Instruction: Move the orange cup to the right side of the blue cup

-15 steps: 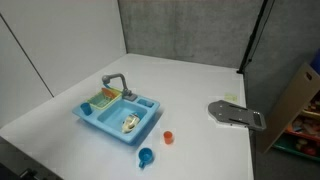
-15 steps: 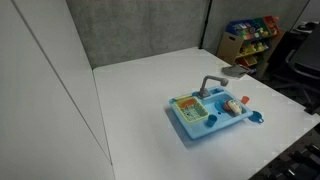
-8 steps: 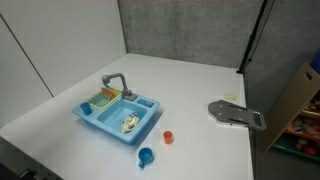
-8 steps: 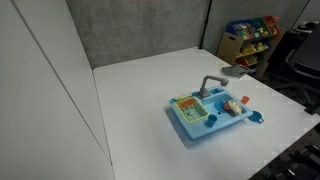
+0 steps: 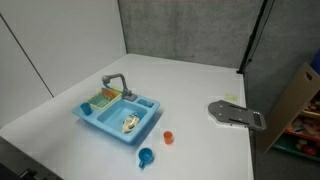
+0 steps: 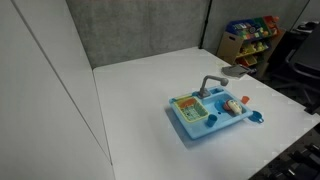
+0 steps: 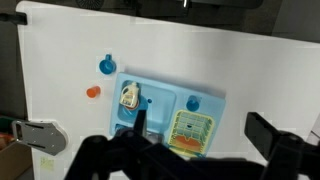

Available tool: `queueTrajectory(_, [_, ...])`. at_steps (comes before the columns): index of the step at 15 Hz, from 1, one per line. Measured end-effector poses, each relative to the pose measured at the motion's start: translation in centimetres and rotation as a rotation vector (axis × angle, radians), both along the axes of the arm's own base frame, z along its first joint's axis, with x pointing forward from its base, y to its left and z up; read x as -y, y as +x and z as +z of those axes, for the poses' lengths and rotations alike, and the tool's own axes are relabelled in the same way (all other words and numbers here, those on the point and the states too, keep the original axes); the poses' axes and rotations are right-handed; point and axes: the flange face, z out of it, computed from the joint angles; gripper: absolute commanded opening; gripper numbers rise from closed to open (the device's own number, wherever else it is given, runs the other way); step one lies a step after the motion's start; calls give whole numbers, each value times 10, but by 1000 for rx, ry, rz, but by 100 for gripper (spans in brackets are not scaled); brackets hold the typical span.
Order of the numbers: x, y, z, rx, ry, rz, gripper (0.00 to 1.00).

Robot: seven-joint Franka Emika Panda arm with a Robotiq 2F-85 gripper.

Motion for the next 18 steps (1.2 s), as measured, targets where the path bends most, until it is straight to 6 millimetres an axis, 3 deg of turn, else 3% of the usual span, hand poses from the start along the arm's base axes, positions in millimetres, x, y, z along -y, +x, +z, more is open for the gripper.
queueTrajectory(5, [35, 40, 12, 1, 43, -133, 100])
queueTrajectory(10, [75, 81, 5, -26, 81, -225, 100])
queueTrajectory(18, [129, 118, -11, 36, 163, -328, 100])
